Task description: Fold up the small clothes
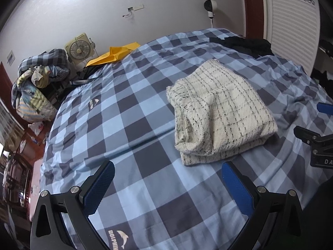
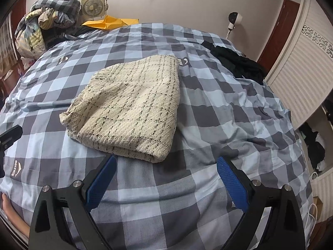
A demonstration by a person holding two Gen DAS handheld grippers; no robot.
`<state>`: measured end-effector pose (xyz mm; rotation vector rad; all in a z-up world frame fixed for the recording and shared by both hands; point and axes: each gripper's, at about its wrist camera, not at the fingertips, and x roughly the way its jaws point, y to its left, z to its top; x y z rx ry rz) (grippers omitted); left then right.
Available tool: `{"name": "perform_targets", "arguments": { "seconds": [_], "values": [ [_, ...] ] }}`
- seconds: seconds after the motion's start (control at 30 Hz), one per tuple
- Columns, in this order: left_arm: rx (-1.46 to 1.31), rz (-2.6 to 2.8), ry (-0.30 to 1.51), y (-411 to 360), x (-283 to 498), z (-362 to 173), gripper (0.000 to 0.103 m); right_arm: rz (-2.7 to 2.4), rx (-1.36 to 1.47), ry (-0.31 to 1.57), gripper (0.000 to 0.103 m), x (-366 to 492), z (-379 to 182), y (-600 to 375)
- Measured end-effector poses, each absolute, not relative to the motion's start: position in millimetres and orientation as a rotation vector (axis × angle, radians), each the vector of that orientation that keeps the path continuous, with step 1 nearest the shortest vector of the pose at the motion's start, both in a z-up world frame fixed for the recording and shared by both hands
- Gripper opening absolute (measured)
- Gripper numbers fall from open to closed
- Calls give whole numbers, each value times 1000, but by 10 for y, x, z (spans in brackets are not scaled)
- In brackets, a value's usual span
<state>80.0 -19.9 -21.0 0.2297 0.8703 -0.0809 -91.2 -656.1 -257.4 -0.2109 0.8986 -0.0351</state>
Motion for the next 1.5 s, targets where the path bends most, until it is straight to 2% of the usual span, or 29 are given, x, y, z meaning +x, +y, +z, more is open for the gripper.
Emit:
{"name": "perform_targets", "arguments": {
  "seconds": [1.5],
  "values": [
    [235, -97, 878, -217, 806, -233, 103, -39, -225, 900, 95, -916, -2580, -6537]
  ]
}}
